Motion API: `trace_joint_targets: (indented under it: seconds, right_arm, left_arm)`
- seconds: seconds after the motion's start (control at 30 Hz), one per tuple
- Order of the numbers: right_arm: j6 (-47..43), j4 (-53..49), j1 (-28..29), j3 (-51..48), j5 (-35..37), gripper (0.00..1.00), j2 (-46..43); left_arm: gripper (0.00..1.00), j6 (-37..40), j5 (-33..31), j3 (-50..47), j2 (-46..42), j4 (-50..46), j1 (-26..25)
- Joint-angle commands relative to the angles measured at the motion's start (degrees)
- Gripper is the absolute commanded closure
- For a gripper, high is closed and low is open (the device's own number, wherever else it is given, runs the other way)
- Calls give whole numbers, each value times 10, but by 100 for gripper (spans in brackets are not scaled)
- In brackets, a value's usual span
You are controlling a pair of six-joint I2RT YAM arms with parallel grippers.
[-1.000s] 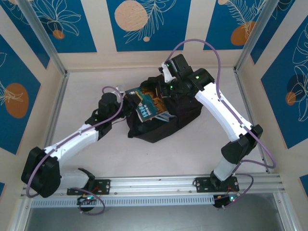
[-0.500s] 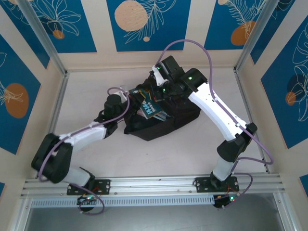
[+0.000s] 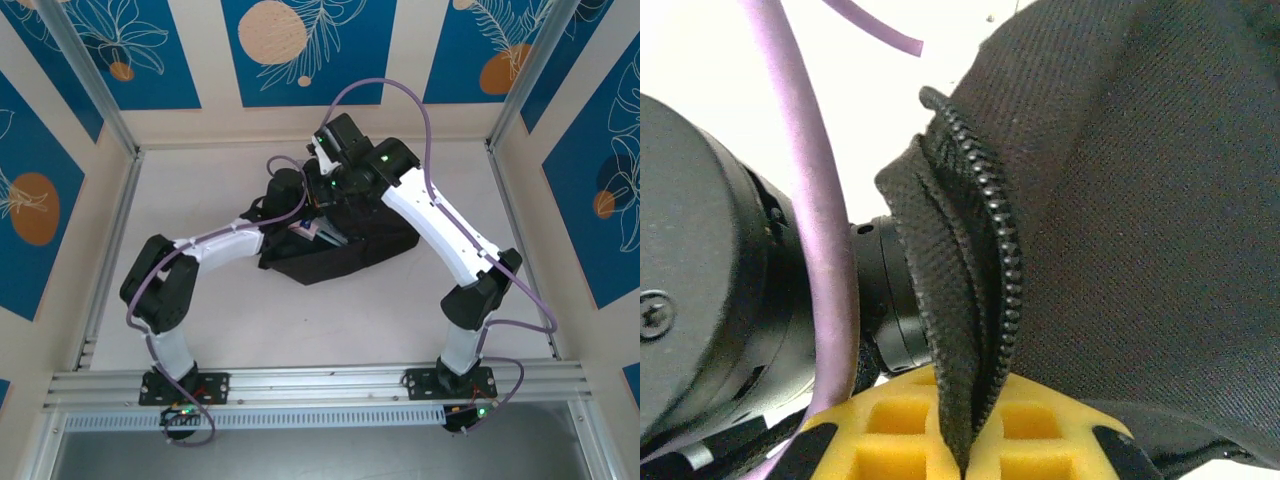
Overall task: Pack the student bag
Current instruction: Rotate the student bag at the middle-right of the table.
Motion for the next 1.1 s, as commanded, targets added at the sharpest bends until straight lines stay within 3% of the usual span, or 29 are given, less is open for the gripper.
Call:
trace_joint_targets:
  seconds: [0.0,0.2,0.5,0.63,0.73,0.87,1.07]
  right_arm:
    - [16,22,-8,-19,1,100,-22]
    - [41,59,-60,-109,-14,100,-77]
    - [24,82,-77,-202,-53,100,-128]
    - [-6,76,-59,-236,-98,100,-142]
    - [-29,45,-26,-248,-88,100,-137]
    - [-40,1,10,-264,-49,100,-131]
    - [-68,-72,70,-299,10,99,-110]
  left_arm:
    - [41,33,39,9,-34,-7,-7]
    - [27,96,84,-35,-128,-144,32]
    - [23,205,102,-74,-248,-358,64]
    - [24,268,38,-69,-298,-462,92]
    - [23,298,-41,-60,-303,-540,117]
    - [23,314,-46,-83,-272,-527,140]
    - [23,303,14,-74,-210,-492,144]
